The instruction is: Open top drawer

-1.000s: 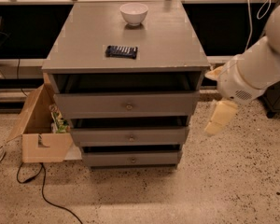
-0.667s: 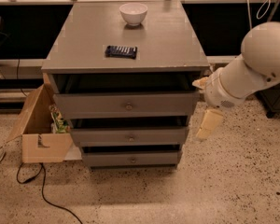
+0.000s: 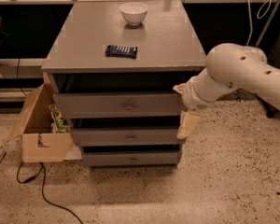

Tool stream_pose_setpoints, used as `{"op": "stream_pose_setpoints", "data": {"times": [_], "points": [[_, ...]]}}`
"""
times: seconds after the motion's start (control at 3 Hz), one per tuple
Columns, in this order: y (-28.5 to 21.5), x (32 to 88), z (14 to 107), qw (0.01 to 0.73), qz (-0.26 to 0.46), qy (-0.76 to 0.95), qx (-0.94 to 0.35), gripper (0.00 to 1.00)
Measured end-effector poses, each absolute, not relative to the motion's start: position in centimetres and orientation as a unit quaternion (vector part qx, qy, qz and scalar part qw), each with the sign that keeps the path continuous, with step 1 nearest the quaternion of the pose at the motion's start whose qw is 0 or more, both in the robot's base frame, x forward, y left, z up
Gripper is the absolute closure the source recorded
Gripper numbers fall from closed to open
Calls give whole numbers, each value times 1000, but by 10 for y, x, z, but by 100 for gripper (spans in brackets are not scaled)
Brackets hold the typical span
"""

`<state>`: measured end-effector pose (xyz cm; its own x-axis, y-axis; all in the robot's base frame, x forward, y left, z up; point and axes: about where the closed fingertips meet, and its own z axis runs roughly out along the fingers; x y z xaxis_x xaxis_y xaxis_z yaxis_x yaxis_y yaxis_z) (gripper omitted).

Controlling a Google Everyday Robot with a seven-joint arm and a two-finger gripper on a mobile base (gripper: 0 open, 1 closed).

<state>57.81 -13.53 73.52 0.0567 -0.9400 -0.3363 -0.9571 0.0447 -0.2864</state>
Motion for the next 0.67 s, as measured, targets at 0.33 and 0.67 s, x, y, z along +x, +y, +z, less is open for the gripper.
{"op": "stream_pose_setpoints", "data": {"times": [0.33, 0.67], "points": [[-121, 616, 710, 235, 32, 679, -695, 0], [-120, 616, 710, 235, 32, 679, -695, 0]]}}
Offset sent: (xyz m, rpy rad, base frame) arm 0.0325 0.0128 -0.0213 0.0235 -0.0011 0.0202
